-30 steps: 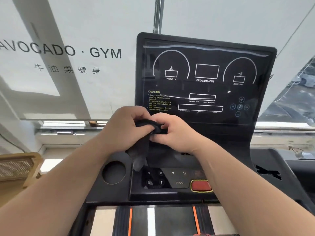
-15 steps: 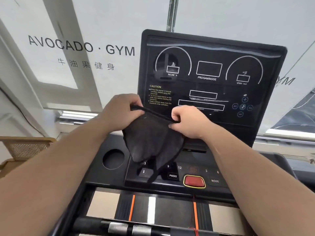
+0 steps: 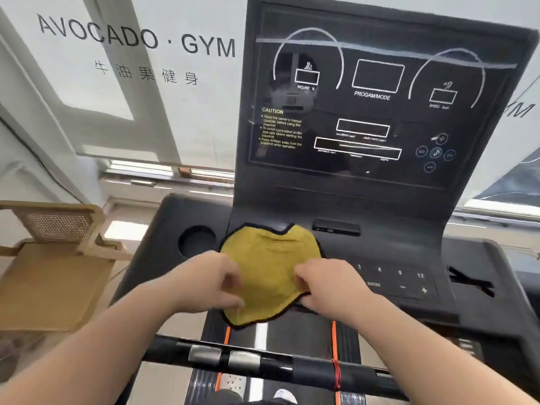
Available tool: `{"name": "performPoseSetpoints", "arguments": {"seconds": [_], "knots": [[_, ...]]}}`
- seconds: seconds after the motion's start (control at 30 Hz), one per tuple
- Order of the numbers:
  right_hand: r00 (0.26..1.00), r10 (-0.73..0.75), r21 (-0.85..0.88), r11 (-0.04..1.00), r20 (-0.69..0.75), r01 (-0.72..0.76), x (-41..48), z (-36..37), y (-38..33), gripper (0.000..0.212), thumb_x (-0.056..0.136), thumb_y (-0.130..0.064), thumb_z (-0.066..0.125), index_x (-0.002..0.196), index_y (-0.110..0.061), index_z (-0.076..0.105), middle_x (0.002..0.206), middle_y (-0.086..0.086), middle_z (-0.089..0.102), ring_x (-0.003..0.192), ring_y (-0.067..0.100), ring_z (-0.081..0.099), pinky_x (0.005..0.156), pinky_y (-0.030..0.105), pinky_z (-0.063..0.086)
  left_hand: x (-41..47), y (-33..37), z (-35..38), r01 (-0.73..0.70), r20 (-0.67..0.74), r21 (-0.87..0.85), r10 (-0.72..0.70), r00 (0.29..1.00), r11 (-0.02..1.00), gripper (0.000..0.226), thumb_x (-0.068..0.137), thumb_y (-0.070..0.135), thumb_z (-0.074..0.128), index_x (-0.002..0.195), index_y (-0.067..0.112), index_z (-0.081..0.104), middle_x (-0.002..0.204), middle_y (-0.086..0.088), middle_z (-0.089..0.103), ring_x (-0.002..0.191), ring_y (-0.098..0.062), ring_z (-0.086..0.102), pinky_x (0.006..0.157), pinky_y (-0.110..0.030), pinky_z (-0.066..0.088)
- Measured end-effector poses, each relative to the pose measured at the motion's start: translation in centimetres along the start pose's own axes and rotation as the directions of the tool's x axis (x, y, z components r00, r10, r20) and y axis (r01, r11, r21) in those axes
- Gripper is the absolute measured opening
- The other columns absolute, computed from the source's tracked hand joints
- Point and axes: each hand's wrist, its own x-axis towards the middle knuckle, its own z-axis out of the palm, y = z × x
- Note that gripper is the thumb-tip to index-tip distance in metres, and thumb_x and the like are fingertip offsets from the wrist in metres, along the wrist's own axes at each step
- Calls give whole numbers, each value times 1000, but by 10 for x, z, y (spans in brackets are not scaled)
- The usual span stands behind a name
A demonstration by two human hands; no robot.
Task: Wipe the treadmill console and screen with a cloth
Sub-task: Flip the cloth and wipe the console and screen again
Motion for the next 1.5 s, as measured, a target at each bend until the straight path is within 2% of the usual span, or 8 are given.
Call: {"name": "performPoseSetpoints", "arguments": {"seconds": [0.13,0.3,0.4,0.5,0.7,1.0,1.27,1.5], "knots": [[995,71,101,993,-64,-65,7,7,-5,71,74,-92,41,100,-28,57,101,-7,62,93,21,62,82,39,52,16,-3,22,50,-399,-43,-63,915,998,19,89,44,64,93,27,71,90,12,59,85,-10,54,76,-31,46],[964,92,248,968,-250,-28,30,26,-32,65,94,-71,36,134,-23,54,136,1,52,127,25,48,108,42,44,42,-13,35,82,-327,186,-17,945,979,45,83,43,48,117,22,69,118,0,65,98,-30,62,75,-44,54],[963,208,279,948,-174,-154,44,44,-54,98,86,-79,8,164,-20,7,171,20,5,157,41,5,129,52,11,47,-24,38,59,-371,157,4,929,986,44,88,38,42,117,19,70,119,0,66,101,-30,62,79,-46,54],[911,396,340,877,-115,-339,60,51,-71,105,80,-84,-5,158,-17,-25,164,30,-25,153,49,-22,124,62,-11,45,-37,39,8,-458,81,30,888,997,39,91,32,46,116,14,71,120,-3,67,106,-28,61,88,-46,53],[813,520,342,838,-262,-426,115,41,-73,105,89,-84,14,161,-15,-19,163,34,-23,151,53,-21,122,66,-11,39,-69,41,37,-507,30,-17,862,999,43,96,33,43,123,11,68,127,-7,66,114,-29,59,99,-44,46],[961,49,96,995,-270,-24,110,50,-79,84,98,-74,22,165,-30,-3,169,7,-27,155,29,-28,127,55,-5,53,-113,28,264,-404,86,-209,890,961,62,95,50,30,147,19,45,157,-13,40,144,-36,35,117,-60,26],[770,592,219,805,-237,-552,61,68,-29,109,90,-85,3,163,-5,2,166,35,8,157,45,-4,127,61,3,57,-117,28,258,-368,92,-208,906,962,69,95,56,21,153,21,35,162,-10,29,151,-32,19,124,-55,8],[883,389,177,919,-263,-353,123,36,-77,106,90,-85,18,163,-15,-13,168,25,-21,154,38,-27,126,56,-12,54,-118,30,227,-395,42,-193,898,973,67,96,54,21,151,20,41,161,-11,33,150,-32,22,124,-54,9]]}}
